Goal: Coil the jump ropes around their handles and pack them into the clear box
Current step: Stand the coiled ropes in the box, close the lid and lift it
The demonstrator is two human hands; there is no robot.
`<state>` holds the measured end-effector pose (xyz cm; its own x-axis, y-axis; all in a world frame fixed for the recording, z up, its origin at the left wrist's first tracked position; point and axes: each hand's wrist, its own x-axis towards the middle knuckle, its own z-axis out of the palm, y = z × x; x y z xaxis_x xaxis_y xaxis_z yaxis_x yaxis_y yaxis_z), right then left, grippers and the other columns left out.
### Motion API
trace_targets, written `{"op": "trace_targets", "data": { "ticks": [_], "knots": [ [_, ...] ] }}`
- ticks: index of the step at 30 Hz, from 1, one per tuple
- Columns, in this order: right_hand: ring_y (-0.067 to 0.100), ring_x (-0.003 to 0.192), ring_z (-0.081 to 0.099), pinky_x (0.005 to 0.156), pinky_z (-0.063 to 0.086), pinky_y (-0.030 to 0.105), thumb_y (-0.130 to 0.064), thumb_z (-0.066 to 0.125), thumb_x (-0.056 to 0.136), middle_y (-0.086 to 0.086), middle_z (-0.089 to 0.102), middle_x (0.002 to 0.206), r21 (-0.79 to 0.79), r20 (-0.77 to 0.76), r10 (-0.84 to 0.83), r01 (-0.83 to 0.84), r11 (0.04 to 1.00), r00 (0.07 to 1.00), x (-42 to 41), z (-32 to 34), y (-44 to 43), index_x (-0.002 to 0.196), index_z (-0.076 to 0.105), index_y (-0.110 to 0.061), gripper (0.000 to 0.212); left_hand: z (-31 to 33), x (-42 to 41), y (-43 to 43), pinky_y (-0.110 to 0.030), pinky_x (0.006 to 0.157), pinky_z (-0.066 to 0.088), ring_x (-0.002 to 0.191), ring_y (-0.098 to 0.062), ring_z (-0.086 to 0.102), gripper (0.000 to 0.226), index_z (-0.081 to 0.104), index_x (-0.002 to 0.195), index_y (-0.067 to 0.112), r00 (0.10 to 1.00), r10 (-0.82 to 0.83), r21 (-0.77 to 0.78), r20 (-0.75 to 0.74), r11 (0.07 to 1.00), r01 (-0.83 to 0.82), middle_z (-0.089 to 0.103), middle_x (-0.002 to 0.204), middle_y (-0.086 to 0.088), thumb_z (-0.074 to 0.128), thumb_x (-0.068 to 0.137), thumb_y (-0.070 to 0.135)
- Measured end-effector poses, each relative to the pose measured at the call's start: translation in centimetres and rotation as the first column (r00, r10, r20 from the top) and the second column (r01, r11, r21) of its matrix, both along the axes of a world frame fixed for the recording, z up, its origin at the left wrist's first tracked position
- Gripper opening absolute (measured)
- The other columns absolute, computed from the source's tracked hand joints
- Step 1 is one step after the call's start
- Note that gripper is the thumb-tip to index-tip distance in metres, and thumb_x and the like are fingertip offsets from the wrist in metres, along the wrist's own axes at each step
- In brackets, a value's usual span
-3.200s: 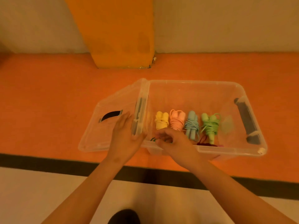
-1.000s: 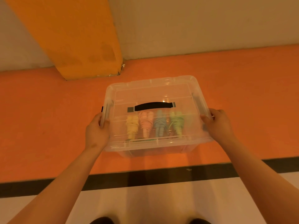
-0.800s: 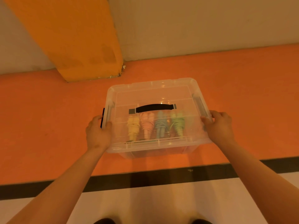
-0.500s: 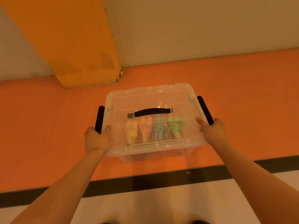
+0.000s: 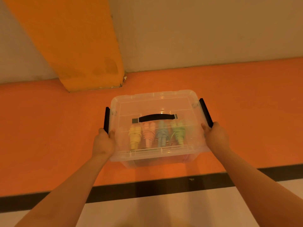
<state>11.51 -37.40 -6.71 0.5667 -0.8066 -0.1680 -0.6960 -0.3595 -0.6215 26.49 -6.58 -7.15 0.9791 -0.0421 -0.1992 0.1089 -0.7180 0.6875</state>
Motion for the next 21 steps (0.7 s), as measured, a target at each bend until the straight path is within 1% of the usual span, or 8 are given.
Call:
{"op": "trace_targets", "data": {
  "ticks": [2, 5, 8, 11, 14, 16, 19, 21],
  "knots": [
    [0.027, 0.068, 0.048, 0.044, 0.025, 0.029, -0.034, 0.046, 0.098, 0.025, 0.061, 0.100, -0.009, 0.021, 0.010, -0.010, 1.000, 1.000, 0.1, 0.1, 0.1, 0.111, 0.049, 0.004, 0.040, 0.1, -0.1, -0.2, -0.035, 0.058, 0.042, 0.073, -0.028, 0.053, 0.035, 0.043, 0.114, -0.001, 1.000, -0.018, 0.023, 0.022, 1.000, 0.017, 0.058, 0.098, -0.021, 0.037, 0.102, 0.032],
    [0.026, 0.074, 0.052, 0.048, 0.032, 0.026, -0.026, 0.046, 0.098, 0.019, 0.062, 0.106, 0.016, 0.143, 0.074, -0.077, 0.997, 0.987, -0.2, -0.1, 0.0, 0.128, 0.046, -0.004, 0.038, 0.0, -0.2, -0.1, -0.033, 0.058, 0.041, 0.073, -0.026, 0.053, 0.037, 0.040, 0.124, 0.000, 0.999, -0.029, -0.014, 0.034, 0.999, 0.030, 0.059, 0.100, -0.018, 0.036, 0.103, 0.030],
    [0.027, 0.085, 0.057, 0.058, 0.041, 0.030, -0.018, 0.047, 0.097, 0.009, 0.060, 0.112, 0.039, 0.263, 0.145, -0.161, 0.986, 0.954, -0.4, -0.3, -0.3, 0.137, 0.041, -0.016, 0.040, -0.4, -0.2, 0.4, -0.034, 0.067, 0.045, 0.084, -0.026, 0.056, 0.041, 0.036, 0.139, 0.014, 0.998, -0.034, -0.162, 0.055, 0.986, 0.042, 0.058, 0.109, -0.006, 0.043, 0.101, 0.028],
    [0.027, 0.094, 0.057, 0.074, 0.049, 0.041, -0.012, 0.049, 0.095, 0.001, 0.055, 0.114, 0.080, 0.308, 0.146, -0.179, 0.981, 0.940, -0.3, -0.3, -0.6, 0.138, 0.041, -0.022, 0.045, -0.7, 0.2, 0.6, -0.033, 0.069, 0.049, 0.085, -0.020, 0.058, 0.045, 0.035, 0.141, 0.022, 0.999, -0.008, -0.347, 0.037, 0.937, 0.020, 0.056, 0.118, -0.003, 0.050, 0.098, 0.020],
    [0.031, 0.090, 0.057, 0.073, 0.053, 0.050, -0.006, 0.054, 0.086, 0.008, 0.055, 0.112, 0.122, 0.299, 0.127, -0.170, 0.978, 0.946, 0.5, -0.1, -1.3, 0.130, 0.047, -0.019, 0.047, -0.8, 0.5, 0.6, -0.027, 0.061, 0.047, 0.084, -0.009, 0.056, 0.049, 0.037, 0.142, 0.026, 0.999, -0.025, -0.411, 0.022, 0.911, 0.032, 0.054, 0.118, 0.002, 0.051, 0.097, 0.013],
    [0.033, 0.092, 0.056, 0.072, 0.054, 0.053, -0.011, 0.056, 0.080, 0.008, 0.050, 0.117, 0.126, 0.258, 0.131, -0.168, 0.978, 0.957, 1.1, 0.1, -1.8, 0.133, 0.044, -0.020, 0.055, -0.4, 1.4, 0.7, -0.028, 0.064, 0.049, 0.089, -0.007, 0.056, 0.055, 0.037, 0.143, 0.031, 0.998, -0.061, -0.427, -0.008, 0.903, 0.052, 0.053, 0.121, 0.005, 0.053, 0.095, 0.008],
    [0.034, 0.100, 0.054, 0.076, 0.053, 0.052, -0.018, 0.058, 0.086, 0.008, 0.039, 0.131, 0.085, 0.157, 0.116, -0.130, 0.988, 0.981, 1.8, -0.1, -2.4, 0.148, 0.022, -0.016, 0.072, 0.3, 3.6, 0.6, -0.036, 0.082, 0.048, 0.115, -0.019, 0.051, 0.067, 0.039, 0.141, 0.032, 0.992, -0.104, -0.432, -0.074, 0.899, 0.063, 0.050, 0.131, 0.003, 0.056, 0.087, -0.004],
    [0.031, 0.090, 0.051, 0.071, 0.049, 0.043, -0.020, 0.056, 0.088, 0.011, 0.039, 0.125, 0.035, 0.122, 0.133, -0.138, 0.990, 0.984, 2.3, -0.3, -2.5, 0.148, 0.023, -0.014, 0.068, 0.5, 4.5, 0.2, -0.039, 0.079, 0.048, 0.112, -0.025, 0.052, 0.062, 0.046, 0.132, 0.029, 0.991, -0.068, -0.434, -0.117, 0.901, 0.010, 0.053, 0.126, -0.002, 0.056, 0.084, -0.007]
  ]
}}
